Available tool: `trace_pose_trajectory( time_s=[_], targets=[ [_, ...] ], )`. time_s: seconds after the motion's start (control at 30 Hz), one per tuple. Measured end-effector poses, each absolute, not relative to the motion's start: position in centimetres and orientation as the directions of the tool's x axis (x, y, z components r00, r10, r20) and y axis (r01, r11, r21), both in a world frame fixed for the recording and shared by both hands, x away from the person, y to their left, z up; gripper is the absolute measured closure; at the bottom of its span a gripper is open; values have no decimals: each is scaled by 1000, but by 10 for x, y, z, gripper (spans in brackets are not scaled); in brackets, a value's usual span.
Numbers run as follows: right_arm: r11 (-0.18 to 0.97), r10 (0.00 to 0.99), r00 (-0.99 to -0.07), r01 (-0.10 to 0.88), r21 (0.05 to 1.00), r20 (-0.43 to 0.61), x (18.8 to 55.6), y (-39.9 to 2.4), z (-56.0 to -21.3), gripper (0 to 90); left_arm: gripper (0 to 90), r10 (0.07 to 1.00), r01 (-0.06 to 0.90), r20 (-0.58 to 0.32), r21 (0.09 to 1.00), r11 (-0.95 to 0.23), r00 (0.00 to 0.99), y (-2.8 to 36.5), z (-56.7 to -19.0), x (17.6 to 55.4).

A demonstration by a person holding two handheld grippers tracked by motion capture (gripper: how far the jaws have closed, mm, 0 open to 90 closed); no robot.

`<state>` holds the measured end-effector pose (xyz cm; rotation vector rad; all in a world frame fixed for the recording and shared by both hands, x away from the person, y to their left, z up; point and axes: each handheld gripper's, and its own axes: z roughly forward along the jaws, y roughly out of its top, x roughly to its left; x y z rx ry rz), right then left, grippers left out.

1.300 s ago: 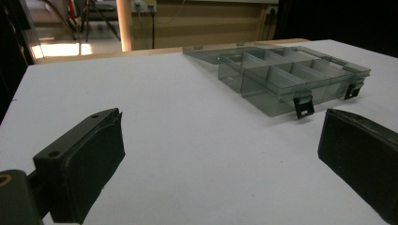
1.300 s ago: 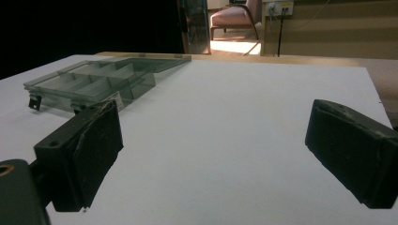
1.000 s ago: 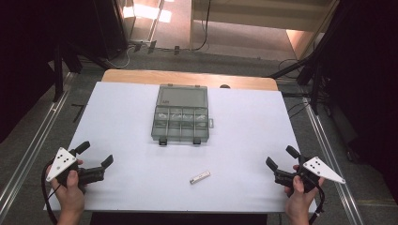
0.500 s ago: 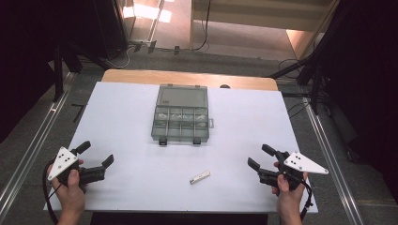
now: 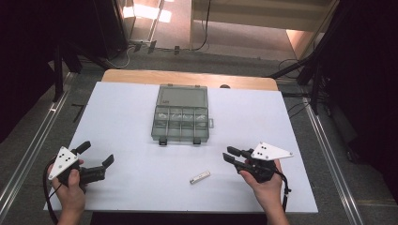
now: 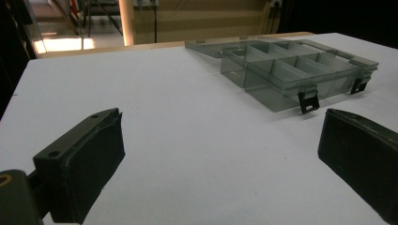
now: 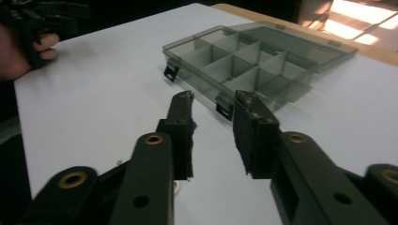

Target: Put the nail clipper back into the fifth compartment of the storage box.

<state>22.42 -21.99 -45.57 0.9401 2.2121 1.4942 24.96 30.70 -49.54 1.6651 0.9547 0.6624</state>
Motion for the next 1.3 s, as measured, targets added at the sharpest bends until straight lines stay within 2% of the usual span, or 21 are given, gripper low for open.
trace_pose_trajectory(
  time_s=[0.03, 0.07, 0.1, 0.13, 0.17, 0.23, 0.47, 0.7, 1.13, 1.3],
  targets=[
    [241, 669, -737, 345, 907, 103, 224, -220, -456, 742, 4, 849, 265, -35, 956, -125, 527, 307, -495, 250],
    [255, 645, -755, 356, 899, 116, 228, -215, -455, 797, 4, 850, 266, -37, 956, -123, 525, 307, -495, 250],
    [255, 645, -755, 356, 899, 116, 228, -215, -455, 797, 4, 850, 266, -35, 956, -125, 526, 307, -495, 250],
    [279, 623, -774, 355, 893, 113, 232, -210, -455, 844, 4, 850, 266, -36, 956, -124, 526, 307, -496, 250],
    [279, 623, -774, 355, 893, 113, 232, -210, -455, 844, 4, 850, 266, -36, 956, -124, 526, 307, -496, 250],
    [310, 597, -794, 362, 879, 116, 237, -202, -456, 900, 4, 850, 268, -36, 955, -126, 526, 307, -496, 250],
    [378, 554, -821, 397, 837, 139, 251, -188, -463, 900, 4, 850, 271, -32, 954, -132, 526, 306, -496, 251],
    [449, 559, -815, 454, 770, 154, 266, -177, -480, 900, 4, 849, 272, -33, 953, -132, 527, 306, -495, 251],
    [549, 546, -829, 463, 696, 121, 265, -159, -497, 900, 4, 845, 283, -34, 949, -141, 534, 306, -495, 253],
    [554, 545, -828, 473, 685, 130, 265, -159, -501, 900, 4, 846, 284, -40, 950, -133, 532, 306, -496, 253]
  ],
)
